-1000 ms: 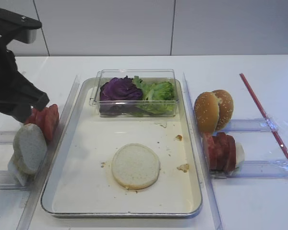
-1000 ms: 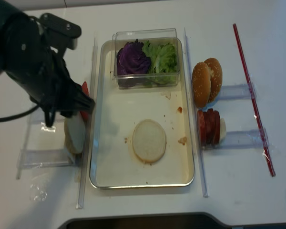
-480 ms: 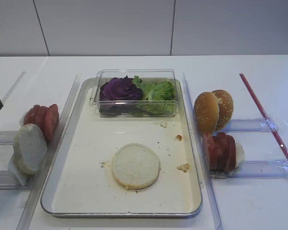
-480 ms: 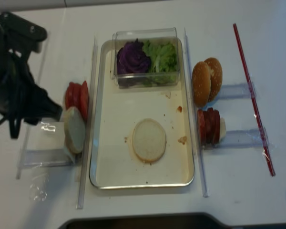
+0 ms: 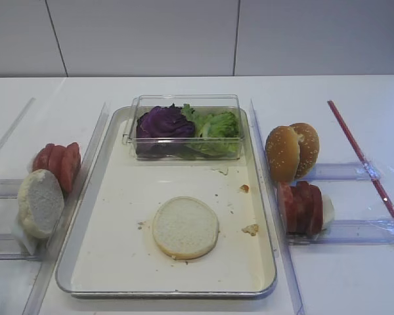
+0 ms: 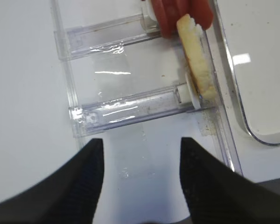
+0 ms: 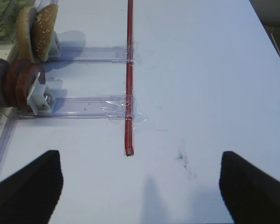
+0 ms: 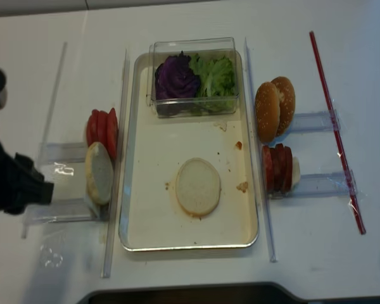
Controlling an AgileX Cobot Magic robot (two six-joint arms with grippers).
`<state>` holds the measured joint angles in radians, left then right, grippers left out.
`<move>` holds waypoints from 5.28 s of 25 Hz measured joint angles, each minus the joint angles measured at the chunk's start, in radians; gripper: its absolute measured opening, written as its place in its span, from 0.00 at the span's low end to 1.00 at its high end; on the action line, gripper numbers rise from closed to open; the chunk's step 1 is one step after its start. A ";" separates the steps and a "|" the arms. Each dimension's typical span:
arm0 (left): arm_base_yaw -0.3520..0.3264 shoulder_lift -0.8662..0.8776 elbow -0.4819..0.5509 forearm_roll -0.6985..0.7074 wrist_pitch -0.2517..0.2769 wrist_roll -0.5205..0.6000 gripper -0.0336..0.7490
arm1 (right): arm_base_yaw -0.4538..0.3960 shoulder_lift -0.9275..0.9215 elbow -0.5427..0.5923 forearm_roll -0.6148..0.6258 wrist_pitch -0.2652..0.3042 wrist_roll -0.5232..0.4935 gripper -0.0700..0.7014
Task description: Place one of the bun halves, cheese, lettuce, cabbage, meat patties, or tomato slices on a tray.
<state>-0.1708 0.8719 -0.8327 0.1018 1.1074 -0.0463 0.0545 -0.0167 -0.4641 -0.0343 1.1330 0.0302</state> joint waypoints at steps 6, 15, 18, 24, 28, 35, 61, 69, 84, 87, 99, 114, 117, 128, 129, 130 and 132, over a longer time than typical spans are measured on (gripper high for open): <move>0.000 -0.256 0.111 -0.014 0.006 0.002 0.53 | 0.000 0.000 0.000 0.000 0.000 0.000 1.00; 0.000 -0.586 0.268 -0.071 0.037 -0.006 0.53 | 0.000 0.000 0.000 0.000 -0.002 0.000 1.00; 0.000 -0.687 0.320 -0.085 0.039 -0.006 0.53 | 0.000 0.000 0.000 0.000 -0.002 0.000 1.00; 0.000 -0.875 0.338 -0.083 0.050 -0.004 0.53 | 0.000 0.000 0.000 0.000 -0.002 0.000 1.00; 0.000 -0.887 0.342 -0.078 0.060 -0.010 0.53 | 0.000 0.000 0.000 0.000 -0.002 0.000 1.00; 0.000 -0.887 0.346 0.028 0.071 -0.160 0.53 | 0.000 0.000 0.000 0.000 -0.002 0.000 1.00; 0.046 -0.887 0.347 -0.055 0.071 -0.005 0.53 | 0.000 0.000 0.000 0.000 -0.002 0.000 1.00; 0.100 -0.887 0.347 -0.055 0.071 -0.005 0.53 | 0.000 0.000 0.000 0.000 -0.002 0.002 1.00; 0.100 -0.887 0.347 -0.055 0.071 -0.005 0.83 | 0.000 0.000 0.000 0.000 0.000 0.004 1.00; 0.100 -0.887 0.347 -0.055 0.071 -0.005 0.86 | 0.000 0.000 0.000 0.002 0.000 0.004 1.00; 0.100 -0.887 0.347 -0.055 0.071 -0.005 0.87 | 0.000 0.000 0.000 0.002 0.000 0.004 1.00; 0.100 -0.887 0.347 -0.055 0.071 -0.005 0.87 | 0.000 0.000 0.000 0.002 0.000 0.004 1.00; 0.100 -0.887 0.347 -0.055 0.071 -0.005 0.87 | 0.000 0.000 0.000 0.002 0.000 0.004 1.00; 0.100 -0.887 0.347 -0.055 0.071 -0.005 0.87 | 0.000 0.000 0.000 0.002 0.000 0.002 1.00; 0.100 -0.887 0.347 -0.055 0.071 -0.005 0.87 | 0.000 0.000 0.000 0.002 0.000 0.002 1.00; 0.100 -0.887 0.347 -0.055 0.071 -0.005 0.87 | 0.000 0.000 0.000 0.002 0.000 0.002 1.00; 0.100 -0.887 0.347 -0.055 0.071 -0.005 0.87 | 0.000 0.000 0.000 0.002 0.000 0.000 1.00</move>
<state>-0.0705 -0.0151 -0.4855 0.0468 1.1785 -0.0511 0.0545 -0.0167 -0.4641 -0.0325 1.1332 0.0305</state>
